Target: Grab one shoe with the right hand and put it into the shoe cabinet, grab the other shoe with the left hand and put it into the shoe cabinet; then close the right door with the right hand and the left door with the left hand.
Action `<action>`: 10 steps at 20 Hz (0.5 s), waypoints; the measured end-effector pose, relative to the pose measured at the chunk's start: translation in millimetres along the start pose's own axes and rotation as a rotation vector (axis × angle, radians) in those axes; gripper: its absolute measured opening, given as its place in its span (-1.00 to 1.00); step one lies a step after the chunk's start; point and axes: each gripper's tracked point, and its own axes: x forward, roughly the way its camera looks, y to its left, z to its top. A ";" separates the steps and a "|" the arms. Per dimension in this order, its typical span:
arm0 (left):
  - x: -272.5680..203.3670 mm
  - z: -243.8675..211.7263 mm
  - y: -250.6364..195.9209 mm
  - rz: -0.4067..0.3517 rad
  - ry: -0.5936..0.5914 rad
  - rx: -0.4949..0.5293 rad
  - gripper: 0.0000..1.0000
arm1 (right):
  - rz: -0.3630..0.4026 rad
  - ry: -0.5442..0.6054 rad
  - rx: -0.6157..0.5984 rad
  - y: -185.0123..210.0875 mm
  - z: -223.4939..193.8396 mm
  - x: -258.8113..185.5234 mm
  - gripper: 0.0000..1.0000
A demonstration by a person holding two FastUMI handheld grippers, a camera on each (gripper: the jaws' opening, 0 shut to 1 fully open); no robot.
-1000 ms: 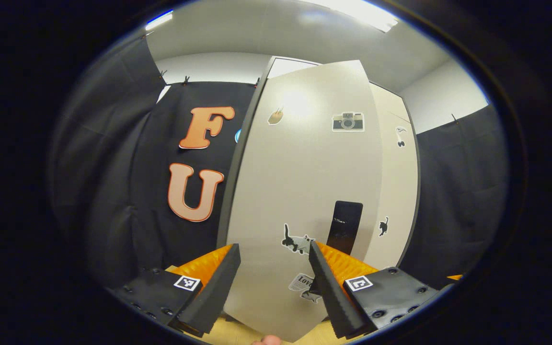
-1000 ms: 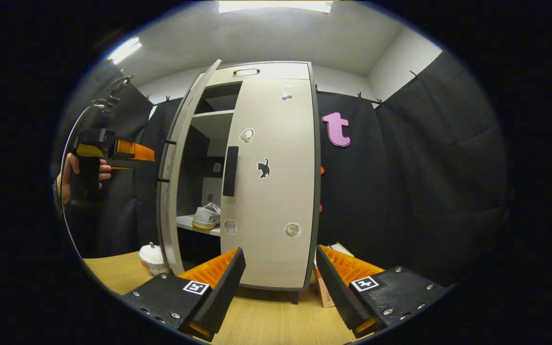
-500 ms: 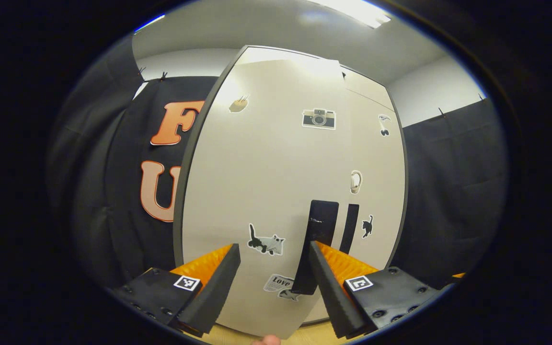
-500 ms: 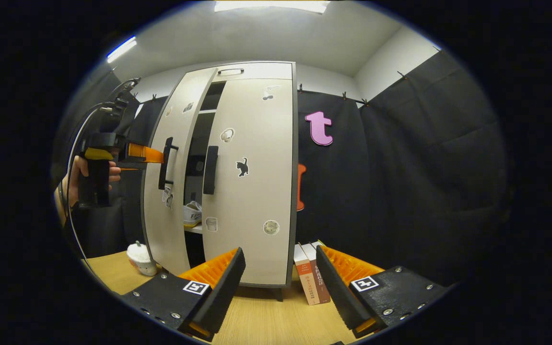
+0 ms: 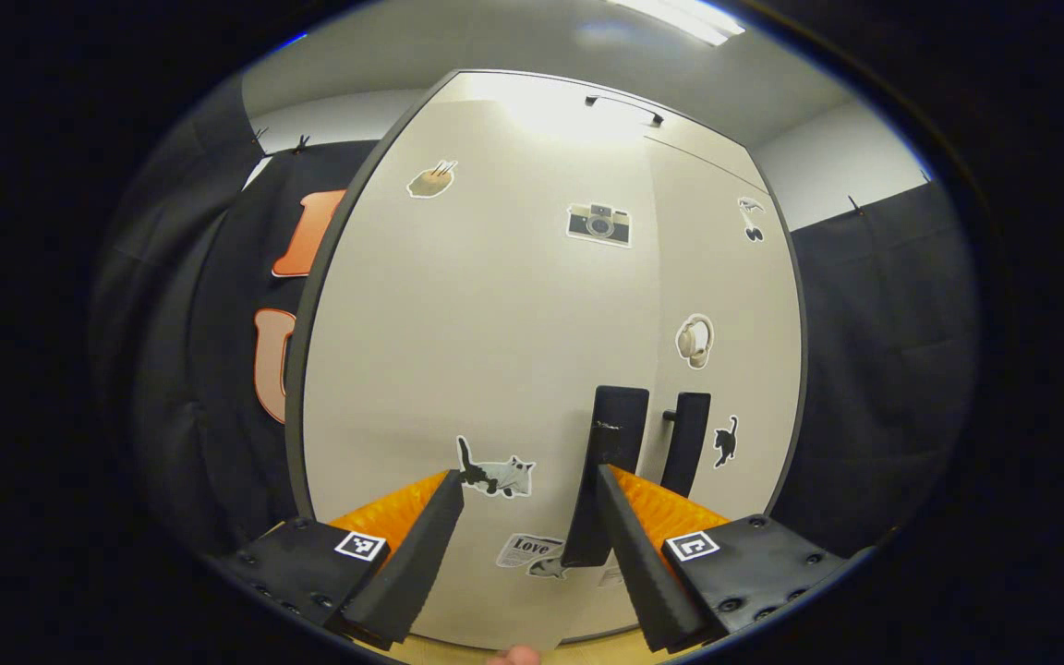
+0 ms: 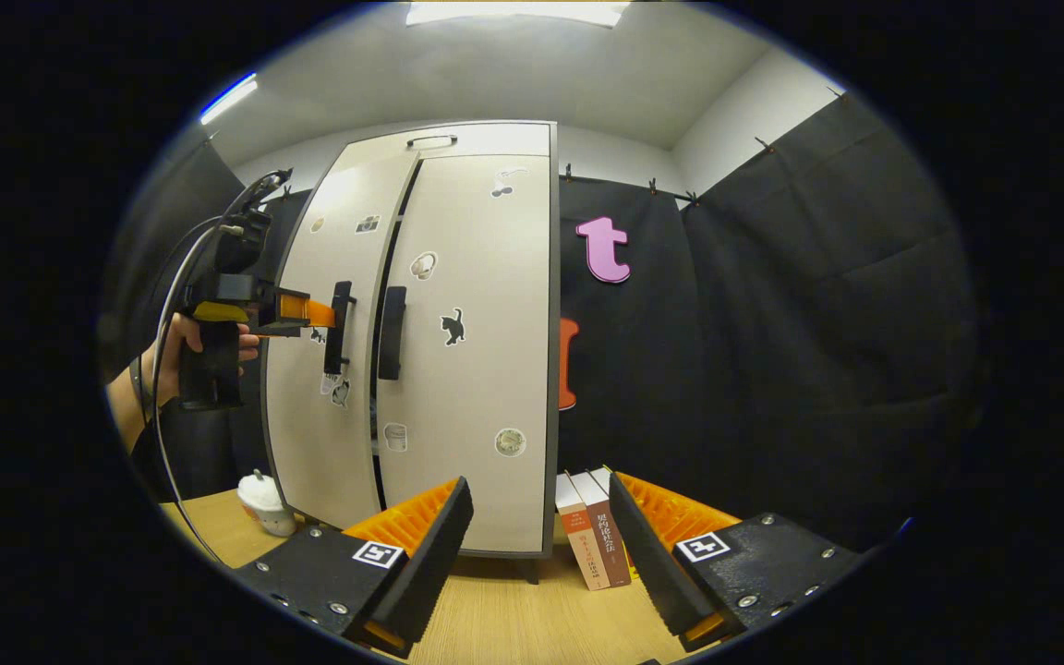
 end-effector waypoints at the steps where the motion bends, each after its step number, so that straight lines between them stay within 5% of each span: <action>1: 2.8 -0.9 -0.4 -0.003 0.000 -0.001 0.88 | -0.002 0.002 0.003 -0.6 -0.6 0.0 0.84; 10: 9.5 -12.9 3.6 0.014 0.012 -0.022 0.91 | 0.017 0.012 0.036 2.1 -3.9 1.6 0.83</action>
